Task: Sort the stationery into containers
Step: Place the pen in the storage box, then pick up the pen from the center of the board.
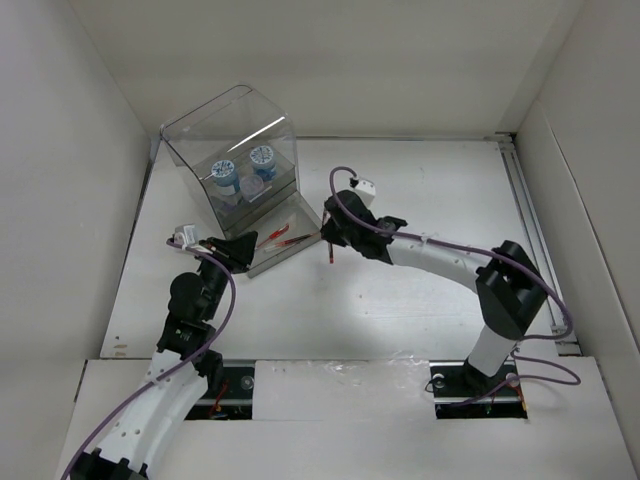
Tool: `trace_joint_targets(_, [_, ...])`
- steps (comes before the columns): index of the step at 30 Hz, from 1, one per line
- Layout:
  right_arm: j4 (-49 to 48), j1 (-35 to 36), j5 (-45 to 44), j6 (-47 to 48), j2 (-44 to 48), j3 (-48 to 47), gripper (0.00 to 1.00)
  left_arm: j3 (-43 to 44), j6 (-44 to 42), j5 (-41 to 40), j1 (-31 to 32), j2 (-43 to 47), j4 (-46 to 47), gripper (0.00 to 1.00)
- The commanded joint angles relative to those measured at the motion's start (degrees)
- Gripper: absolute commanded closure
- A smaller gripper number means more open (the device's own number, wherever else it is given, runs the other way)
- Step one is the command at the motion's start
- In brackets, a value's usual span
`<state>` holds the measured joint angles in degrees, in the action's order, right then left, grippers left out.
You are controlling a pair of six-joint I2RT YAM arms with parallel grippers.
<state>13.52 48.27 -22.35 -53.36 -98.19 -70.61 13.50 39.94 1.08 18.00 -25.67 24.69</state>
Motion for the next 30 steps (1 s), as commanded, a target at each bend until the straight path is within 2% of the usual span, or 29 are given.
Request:
trace_joint_targets(1, [-7.7, 0.95, 9.24, 0.46, -3.65, -5.75, 1.0, 0.21, 0.31, 0.85, 0.28, 0.53, 3.44, 0.88])
trace_joint_targets(7, [-12.46, 0.95, 15.75, -5.08, -9.82, -11.56, 1.0, 0.21, 0.31, 0.33, 0.28, 0.53, 2.91, 0.88])
trace_joint_targets(8, [-13.77, 0.95, 16.37, -5.08, -10.52, -12.09, 0.97, 0.21, 0.31, 0.32, 0.28, 0.53, 2.91, 0.88])
trace_joint_targets(13, [-15.71, -0.55, 17.95, -6.4, -8.6, -9.56, 0.53, 0.21, -0.22, 0.32, 0.28, 1.06, 2.91, 0.88])
trace_joint_targets(14, [-15.72, -1.07, 17.08, -6.4, -7.72, -8.33, 0.51, 0.21, -0.22, 0.32, 0.28, 1.06, 2.91, 0.88])
trace_joint_targets(15, [-15.72, -1.6, 16.03, -5.79, -5.54, -5.27, 0.51, 0.21, -0.22, 0.32, 0.28, 1.06, 2.91, 0.88])
trace_joint_targets(19, [-15.19, -1.6, 8.83, -4.3, -1.05, 3.09, 0.73, 0.21, -0.22, 0.32, 0.28, 1.06, 2.91, 0.88])
trace_joint_targets(20, [-14.41, -1.6, 7.51, -3.77, -1.04, 4.24, 0.84, 0.21, -0.22, 0.32, 0.28, 1.06, 2.91, 0.88])
trace_joint_targets(23, [-10.1, -1.6, 1.8, -3.77, -1.04, 6.44, 0.89, 0.21, -0.22, 0.85, 0.28, 0.53, 3.43, 0.88])
trace_joint_targets(26, [-6.41, -0.91, -0.67, -2.72, -4.01, 5.93, 0.69, 0.21, 0.31, 0.85, 0.28, 0.01, 3.44, 0.88])
trace_joint_targets(27, [-5.27, -0.9, -0.68, -2.71, -4.89, 5.23, 0.49, 0.21, 0.31, 0.85, 0.28, 0.01, 3.44, 0.88])
trace_joint_targets(28, [-4.13, -0.29, -2.07, -2.71, -5.95, 4.35, 0.42, 0.21, 0.31, 0.85, 0.28, 0.01, 3.96, 0.88])
trace_joint_targets(30, [-1.22, 0.51, -3.92, -2.71, -9.02, 1.89, 0.36, 0.21, 0.31, 1.38, 0.28, 0.01, 3.96, 0.88])
